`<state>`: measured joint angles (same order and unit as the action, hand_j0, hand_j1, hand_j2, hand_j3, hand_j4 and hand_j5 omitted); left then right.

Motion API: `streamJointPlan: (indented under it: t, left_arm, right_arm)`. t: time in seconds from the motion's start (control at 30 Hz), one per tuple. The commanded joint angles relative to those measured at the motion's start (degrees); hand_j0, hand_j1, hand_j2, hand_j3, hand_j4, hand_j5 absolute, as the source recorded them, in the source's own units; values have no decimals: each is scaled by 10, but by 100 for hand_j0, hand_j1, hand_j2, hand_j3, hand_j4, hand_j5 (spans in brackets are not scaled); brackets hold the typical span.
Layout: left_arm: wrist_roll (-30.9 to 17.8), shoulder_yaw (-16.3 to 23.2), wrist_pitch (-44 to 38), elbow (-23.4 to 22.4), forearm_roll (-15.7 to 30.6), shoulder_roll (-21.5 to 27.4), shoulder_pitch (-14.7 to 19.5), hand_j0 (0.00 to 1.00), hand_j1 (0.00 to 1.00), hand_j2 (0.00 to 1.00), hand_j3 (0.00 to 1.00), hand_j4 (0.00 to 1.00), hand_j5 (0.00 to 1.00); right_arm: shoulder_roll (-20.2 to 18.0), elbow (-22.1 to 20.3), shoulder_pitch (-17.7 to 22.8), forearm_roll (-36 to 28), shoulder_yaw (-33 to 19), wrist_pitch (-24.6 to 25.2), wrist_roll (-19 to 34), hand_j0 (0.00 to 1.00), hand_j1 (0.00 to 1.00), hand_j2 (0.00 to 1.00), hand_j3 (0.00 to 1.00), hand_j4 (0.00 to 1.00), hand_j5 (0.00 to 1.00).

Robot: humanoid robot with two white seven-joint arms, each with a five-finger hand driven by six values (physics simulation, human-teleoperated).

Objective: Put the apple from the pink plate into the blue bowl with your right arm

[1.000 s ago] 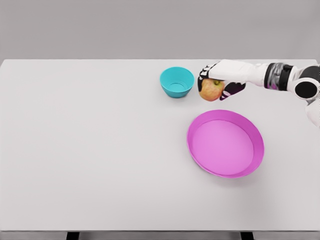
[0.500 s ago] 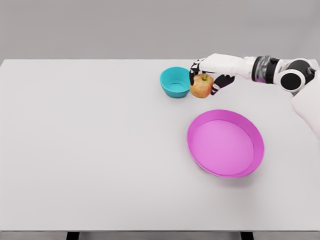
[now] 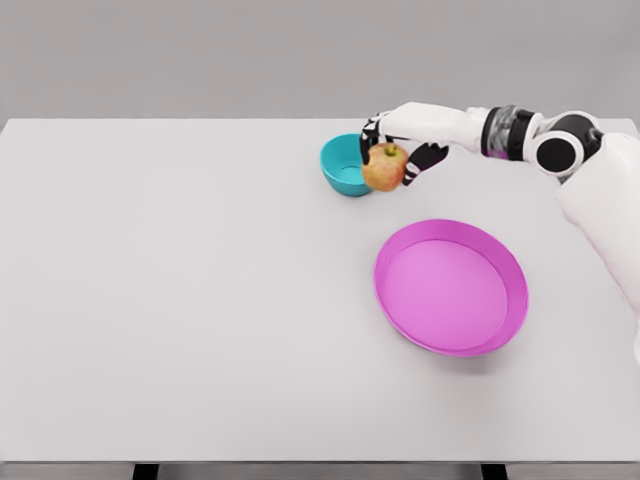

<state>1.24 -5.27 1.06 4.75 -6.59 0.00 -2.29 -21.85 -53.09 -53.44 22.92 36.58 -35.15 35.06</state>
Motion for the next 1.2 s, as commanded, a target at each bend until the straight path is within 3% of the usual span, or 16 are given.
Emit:
streamJointPlan:
  t: [0.0,0.17,0.33,0.73,1.07,1.17]
  left_arm:
    - [0,0,0,0,0,0,0,100,100,100,100,100,100]
    - [0,0,0,0,0,0,0,100,100,100,100,100,100]
    - [0,0,0,0,0,0,0,100,100,100,100,100,100]
    - [0,0,0,0,0,0,0,100,100,100,100,100,100]
    - [0,0,0,0,0,0,0,100,100,100,100,100,100]
    - [0,0,0,0,0,0,0,100,100,100,100,100,100]
  right_arm:
    - [7,10,0,-2,-1,1,-1,30,30,30,30,30,30]
    - [23,59,-18,-2,-1,1,-1,30,30,30,30,30,30]
    - [30,62,-26,-1,-1,1,-1,30,30,30,30,30,30]
    - [63,134,-59,5,-1,1,-1,30,30,30,30,30,30]
    - [71,141,-66,7,-1,1,-1,30,30,30,30,30,30]
    - [90,167,-78,23,-1,1,-1,30,30,30,30,30,30]
